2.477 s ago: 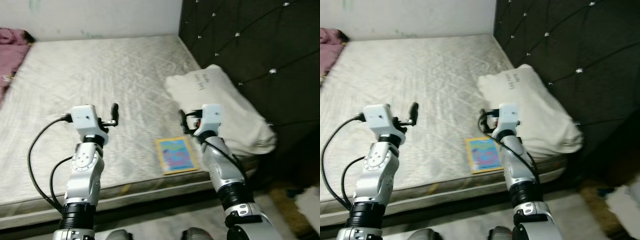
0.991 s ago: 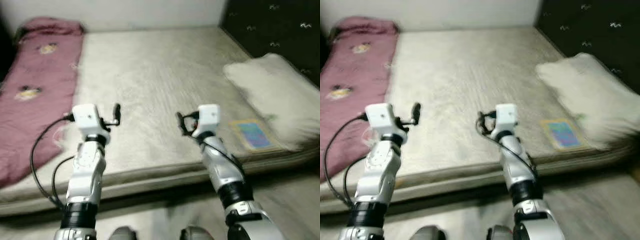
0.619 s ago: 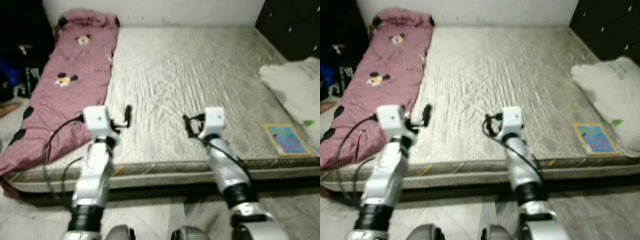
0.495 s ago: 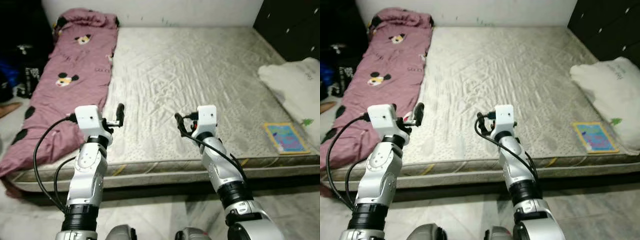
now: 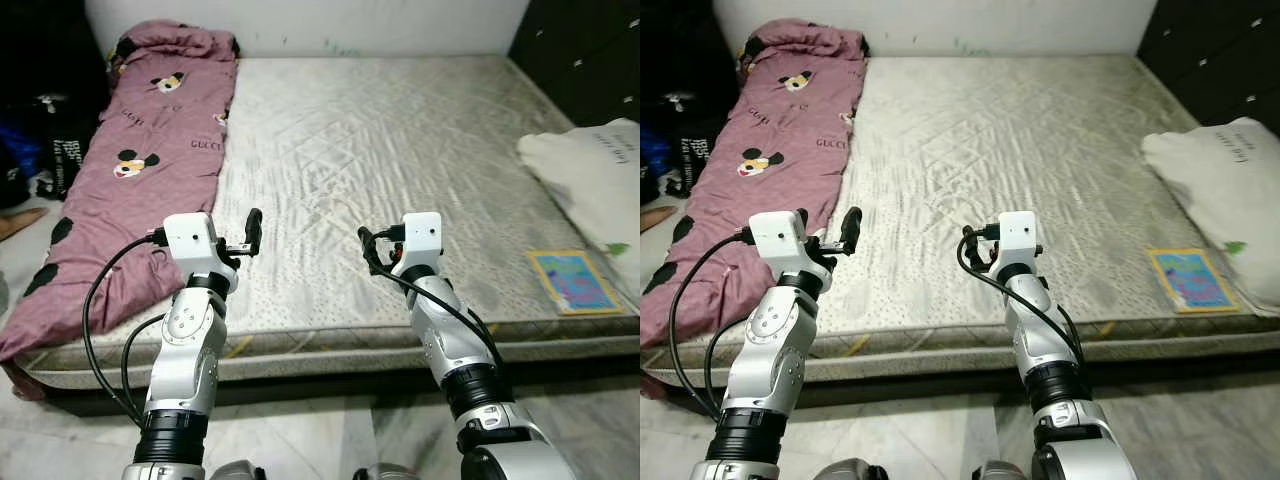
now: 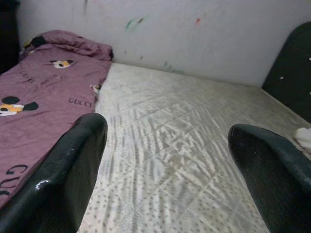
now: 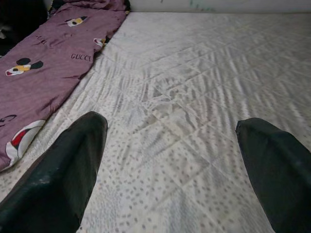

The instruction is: Clean up the room

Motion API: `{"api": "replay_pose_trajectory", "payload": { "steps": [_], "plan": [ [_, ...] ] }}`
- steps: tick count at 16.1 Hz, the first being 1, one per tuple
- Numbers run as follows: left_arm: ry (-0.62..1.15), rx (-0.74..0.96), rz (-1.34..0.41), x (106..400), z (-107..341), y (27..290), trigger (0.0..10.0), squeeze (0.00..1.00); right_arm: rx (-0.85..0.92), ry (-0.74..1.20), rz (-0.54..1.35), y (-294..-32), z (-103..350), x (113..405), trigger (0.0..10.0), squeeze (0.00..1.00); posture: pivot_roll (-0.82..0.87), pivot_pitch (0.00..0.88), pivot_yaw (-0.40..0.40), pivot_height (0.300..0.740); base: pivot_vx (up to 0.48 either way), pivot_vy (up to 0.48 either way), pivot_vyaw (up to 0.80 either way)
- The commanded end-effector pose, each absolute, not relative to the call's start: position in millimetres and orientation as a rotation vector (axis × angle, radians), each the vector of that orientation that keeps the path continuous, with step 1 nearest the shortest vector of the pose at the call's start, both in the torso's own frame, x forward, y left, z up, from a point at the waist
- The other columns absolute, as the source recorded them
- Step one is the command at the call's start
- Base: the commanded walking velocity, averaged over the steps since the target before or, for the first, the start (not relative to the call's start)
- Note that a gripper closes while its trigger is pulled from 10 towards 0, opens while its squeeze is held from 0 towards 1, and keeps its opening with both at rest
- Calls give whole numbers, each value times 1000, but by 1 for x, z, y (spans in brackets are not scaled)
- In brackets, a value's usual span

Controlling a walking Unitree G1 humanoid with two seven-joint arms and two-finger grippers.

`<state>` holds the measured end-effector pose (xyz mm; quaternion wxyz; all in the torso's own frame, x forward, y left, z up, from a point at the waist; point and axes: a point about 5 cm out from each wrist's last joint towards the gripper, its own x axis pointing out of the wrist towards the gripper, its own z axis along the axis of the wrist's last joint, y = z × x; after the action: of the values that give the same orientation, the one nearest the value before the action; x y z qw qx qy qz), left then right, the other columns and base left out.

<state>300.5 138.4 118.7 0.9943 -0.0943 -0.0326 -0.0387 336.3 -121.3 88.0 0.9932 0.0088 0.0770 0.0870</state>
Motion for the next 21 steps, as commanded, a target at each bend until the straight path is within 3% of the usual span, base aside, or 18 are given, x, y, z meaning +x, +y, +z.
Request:
{"api": "replay_pose_trajectory", "payload": {
  "steps": [1,7,11,17,21],
  "plan": [
    [-80,-182,-85,301,122,140,10000,0,20,147,172,-122,90,338,10000,0,-96,47,10,740,368,0,0],
    [-81,-179,-91,301,123,139,10000,0,71,123,152,-124,93,339,10000,0,-93,39,13,740,364,0,0],
    [-76,-190,-75,302,122,136,10000,0,24,146,110,-130,90,340,10000,0,-89,29,14,740,0,0,0],
    [-64,-210,-72,303,121,138,10000,0,-66,153,144,-124,88,339,10000,0,-91,38,11,740,0,480,0],
    [-55,-211,-63,304,120,138,10000,0,21,163,172,-121,89,340,10000,0,-96,46,14,740,0,480,-361]
  ]
}}
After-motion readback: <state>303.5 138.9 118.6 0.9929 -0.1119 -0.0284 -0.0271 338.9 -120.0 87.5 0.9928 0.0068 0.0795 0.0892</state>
